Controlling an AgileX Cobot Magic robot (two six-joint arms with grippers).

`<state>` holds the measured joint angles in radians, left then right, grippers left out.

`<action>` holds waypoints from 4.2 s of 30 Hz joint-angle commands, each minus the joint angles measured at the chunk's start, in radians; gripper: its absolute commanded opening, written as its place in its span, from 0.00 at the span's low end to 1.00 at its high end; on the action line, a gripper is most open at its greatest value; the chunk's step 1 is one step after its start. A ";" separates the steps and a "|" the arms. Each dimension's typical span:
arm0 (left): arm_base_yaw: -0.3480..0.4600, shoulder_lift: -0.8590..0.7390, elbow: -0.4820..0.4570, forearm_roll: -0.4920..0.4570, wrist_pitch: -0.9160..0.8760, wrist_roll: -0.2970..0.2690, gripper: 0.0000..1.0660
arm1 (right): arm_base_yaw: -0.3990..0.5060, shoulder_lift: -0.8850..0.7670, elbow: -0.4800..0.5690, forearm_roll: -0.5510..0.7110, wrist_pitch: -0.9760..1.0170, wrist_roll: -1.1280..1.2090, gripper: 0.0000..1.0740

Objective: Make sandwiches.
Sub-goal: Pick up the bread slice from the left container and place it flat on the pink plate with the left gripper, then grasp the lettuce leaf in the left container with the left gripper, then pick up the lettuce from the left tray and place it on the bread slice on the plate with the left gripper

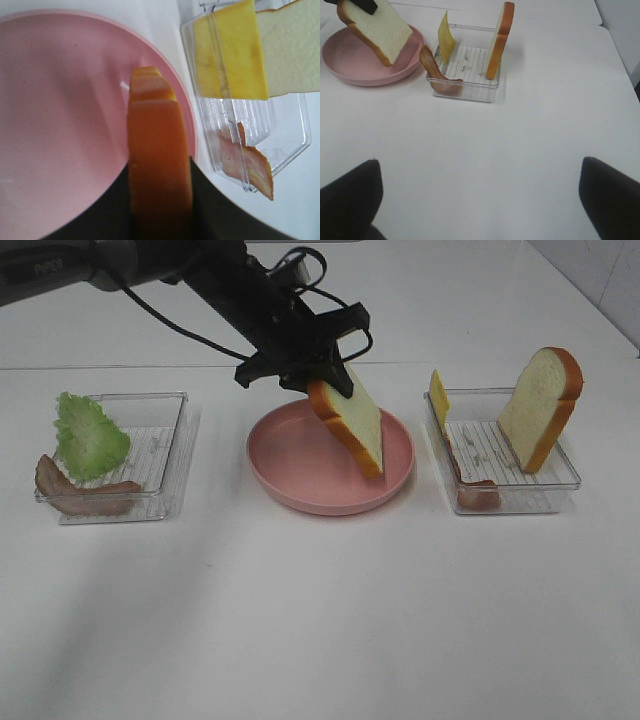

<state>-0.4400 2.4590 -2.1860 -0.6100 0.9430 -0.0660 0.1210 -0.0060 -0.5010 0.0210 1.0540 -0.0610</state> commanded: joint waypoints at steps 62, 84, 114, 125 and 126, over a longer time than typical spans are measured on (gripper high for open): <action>0.376 -0.386 0.235 0.610 0.333 -0.027 0.82 | 0.001 -0.022 0.000 -0.004 -0.005 0.003 0.92; 0.388 -0.162 0.226 0.618 0.211 -0.011 0.79 | 0.001 -0.022 0.000 -0.004 -0.005 0.003 0.92; 0.388 -0.137 0.208 0.616 0.229 0.034 0.00 | 0.001 -0.022 0.000 -0.004 -0.005 0.003 0.92; 0.385 -0.235 0.208 0.610 0.212 0.033 0.00 | 0.001 -0.022 0.000 -0.004 -0.005 0.003 0.92; 0.385 -0.235 0.208 0.610 0.212 0.033 0.00 | 0.001 -0.022 0.000 -0.004 -0.005 0.003 0.92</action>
<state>-0.0520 2.2610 -1.9750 0.0070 1.1670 -0.0340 0.1210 -0.0060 -0.5010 0.0210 1.0540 -0.0610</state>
